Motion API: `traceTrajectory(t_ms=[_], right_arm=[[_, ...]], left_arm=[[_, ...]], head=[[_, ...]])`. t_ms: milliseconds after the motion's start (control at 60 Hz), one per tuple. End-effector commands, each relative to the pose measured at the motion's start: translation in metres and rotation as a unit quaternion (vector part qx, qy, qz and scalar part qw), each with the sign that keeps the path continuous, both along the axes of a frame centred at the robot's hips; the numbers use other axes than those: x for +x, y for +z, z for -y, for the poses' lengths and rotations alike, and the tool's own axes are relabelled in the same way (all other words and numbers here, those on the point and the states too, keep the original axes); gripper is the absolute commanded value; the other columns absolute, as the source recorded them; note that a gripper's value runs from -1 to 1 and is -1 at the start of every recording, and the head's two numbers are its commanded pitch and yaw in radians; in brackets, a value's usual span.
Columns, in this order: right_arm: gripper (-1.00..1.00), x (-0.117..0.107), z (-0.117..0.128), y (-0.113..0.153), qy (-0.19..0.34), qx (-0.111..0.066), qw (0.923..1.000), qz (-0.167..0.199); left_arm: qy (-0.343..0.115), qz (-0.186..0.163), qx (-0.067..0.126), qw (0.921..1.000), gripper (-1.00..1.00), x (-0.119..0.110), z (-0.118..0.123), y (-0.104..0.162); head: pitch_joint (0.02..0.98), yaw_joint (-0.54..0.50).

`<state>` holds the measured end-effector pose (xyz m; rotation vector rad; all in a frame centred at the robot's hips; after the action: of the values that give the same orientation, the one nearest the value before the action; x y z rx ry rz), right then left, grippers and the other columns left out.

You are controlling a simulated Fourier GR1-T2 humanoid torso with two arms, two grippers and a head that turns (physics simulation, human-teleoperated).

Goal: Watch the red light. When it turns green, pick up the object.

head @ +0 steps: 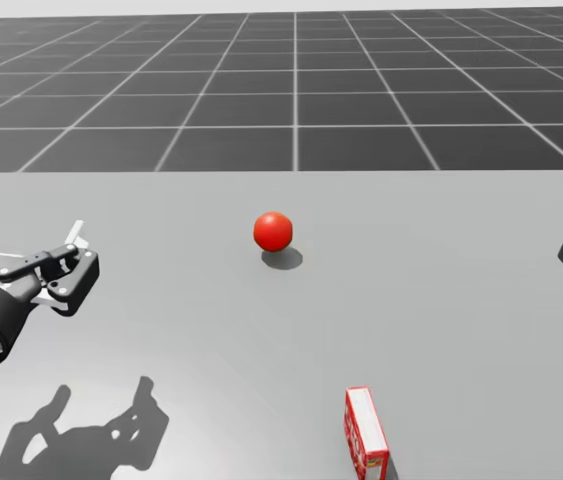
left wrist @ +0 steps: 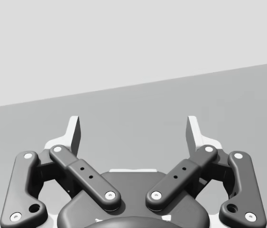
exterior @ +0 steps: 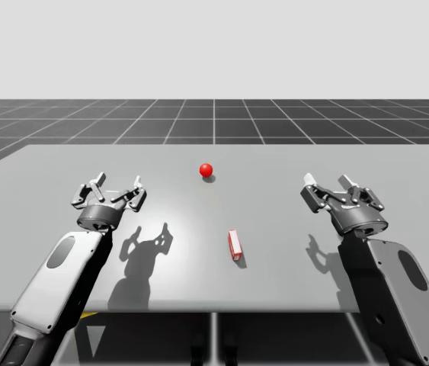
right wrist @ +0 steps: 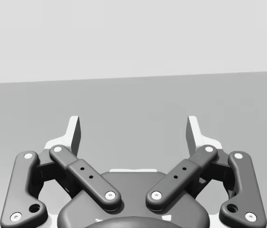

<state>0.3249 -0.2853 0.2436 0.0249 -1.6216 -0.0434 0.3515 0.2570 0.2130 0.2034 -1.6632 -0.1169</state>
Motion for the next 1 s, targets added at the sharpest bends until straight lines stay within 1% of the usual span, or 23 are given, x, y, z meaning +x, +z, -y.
traceTrajectory(t_ms=[17, 250, 333, 733, 917, 1000], right_arm=[[-1.0, 0.0002, 0.0003, 0.0, -0.001, -0.001, 1.0, 0.001], [-1.0, 0.0002, 0.0003, 0.0001, -0.002, -0.001, 1.0, 0.002], [-1.0, 0.0, 0.0005, 0.0003, -0.002, -0.001, 1.0, 0.002], [-1.0, 0.0012, -0.0003, -0.0013, -0.002, 0.0, 1.0, -0.001], [-1.0, 0.0017, -0.0017, -0.0016, 0.001, -0.002, 1.0, -0.003], [-1.0, 0.0016, -0.0025, -0.0021, 0.003, -0.002, 1.0, -0.006]], left_arm=[[0.0, 0.0, 0.001, 1.0, -1.0, 0.0003, 0.0001, -0.0001], [-0.002, -0.002, 0.002, 1.0, -1.0, 0.0005, -0.0002, -0.0006], [-0.002, -0.002, 0.002, 1.0, -1.0, 0.0003, 0.0, -0.0007], [-0.005, -0.004, 0.003, 1.0, -1.0, -0.0002, 0.0004, 0.0003], [-0.005, -0.005, 0.001, 1.0, -1.0, -0.0003, 0.0004, 0.0009], [-0.006, -0.005, 0.001, 1.0, -1.0, -0.0007, 0.0008, 0.0013]], head=[[0.585, 0.03], [0.589, 0.03], [0.606, 0.02], [0.833, -0.06], [0.89, -0.09], [0.896, -0.09]])
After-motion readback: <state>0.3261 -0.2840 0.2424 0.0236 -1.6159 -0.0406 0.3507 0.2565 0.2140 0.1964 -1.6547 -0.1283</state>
